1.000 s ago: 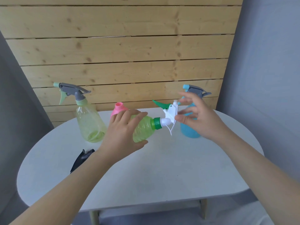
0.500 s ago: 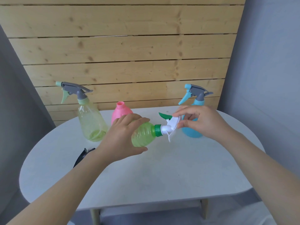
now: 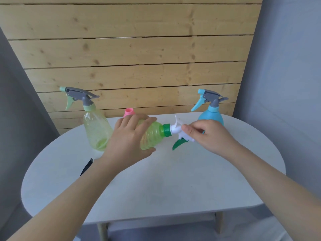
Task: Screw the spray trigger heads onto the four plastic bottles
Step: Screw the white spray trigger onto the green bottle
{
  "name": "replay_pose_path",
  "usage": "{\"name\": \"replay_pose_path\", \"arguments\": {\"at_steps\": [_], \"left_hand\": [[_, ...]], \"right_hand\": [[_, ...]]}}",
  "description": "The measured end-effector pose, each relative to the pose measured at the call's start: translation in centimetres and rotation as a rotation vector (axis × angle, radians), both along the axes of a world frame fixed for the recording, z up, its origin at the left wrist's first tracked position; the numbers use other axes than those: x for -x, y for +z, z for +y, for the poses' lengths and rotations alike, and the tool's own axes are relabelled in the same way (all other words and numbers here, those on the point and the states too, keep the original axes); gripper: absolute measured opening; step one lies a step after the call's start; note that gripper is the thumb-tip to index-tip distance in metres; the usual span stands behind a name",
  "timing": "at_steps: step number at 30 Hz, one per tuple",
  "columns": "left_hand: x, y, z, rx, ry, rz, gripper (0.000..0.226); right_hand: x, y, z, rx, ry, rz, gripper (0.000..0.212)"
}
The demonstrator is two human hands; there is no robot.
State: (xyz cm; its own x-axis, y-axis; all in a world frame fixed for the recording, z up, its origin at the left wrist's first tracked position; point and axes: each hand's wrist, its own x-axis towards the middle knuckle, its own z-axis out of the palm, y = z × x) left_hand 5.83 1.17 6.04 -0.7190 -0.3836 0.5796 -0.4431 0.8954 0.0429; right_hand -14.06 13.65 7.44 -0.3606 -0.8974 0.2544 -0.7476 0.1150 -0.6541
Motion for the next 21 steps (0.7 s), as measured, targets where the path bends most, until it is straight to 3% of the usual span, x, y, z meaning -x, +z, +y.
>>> {"name": "replay_pose_path", "arguments": {"at_steps": [2, 5, 6, 10, 14, 17, 19, 21], "left_hand": [[0.2, 0.2, 0.1, 0.084, 0.004, -0.014, 0.080], [0.5, 0.1, 0.2, 0.214, -0.011, -0.070, 0.077], [0.5, 0.0, 0.2, 0.215, -0.015, -0.076, 0.077], [0.6, -0.3, 0.2, 0.033, 0.015, -0.028, 0.081], [0.2, -0.3, 0.0, -0.208, -0.031, 0.014, 0.082], [0.1, -0.3, 0.2, -0.368, -0.110, 0.029, 0.082], [0.1, -0.4, 0.4, -0.484, -0.152, 0.037, 0.082], [0.2, -0.6, 0.5, -0.553, -0.173, 0.014, 0.082]], "right_hand": [[-0.3, -0.1, -0.1, -0.023, -0.040, -0.113, 0.052], [-0.8, 0.0, -0.2, -0.068, -0.036, -0.483, 0.017], [-0.7, 0.0, -0.3, -0.072, -0.027, -0.530, 0.019], [-0.3, 0.6, 0.0, -0.004, 0.139, -0.530, 0.023], [1.0, 1.5, 0.8, -0.063, 0.473, -0.783, 0.036], [1.9, 2.2, 1.5, -0.189, 0.623, -0.708, 0.050], [1.8, 2.3, 1.6, -0.203, 0.560, -0.612, 0.054], [0.9, 2.3, 1.4, -0.094, 0.428, -0.499, 0.045]]}}
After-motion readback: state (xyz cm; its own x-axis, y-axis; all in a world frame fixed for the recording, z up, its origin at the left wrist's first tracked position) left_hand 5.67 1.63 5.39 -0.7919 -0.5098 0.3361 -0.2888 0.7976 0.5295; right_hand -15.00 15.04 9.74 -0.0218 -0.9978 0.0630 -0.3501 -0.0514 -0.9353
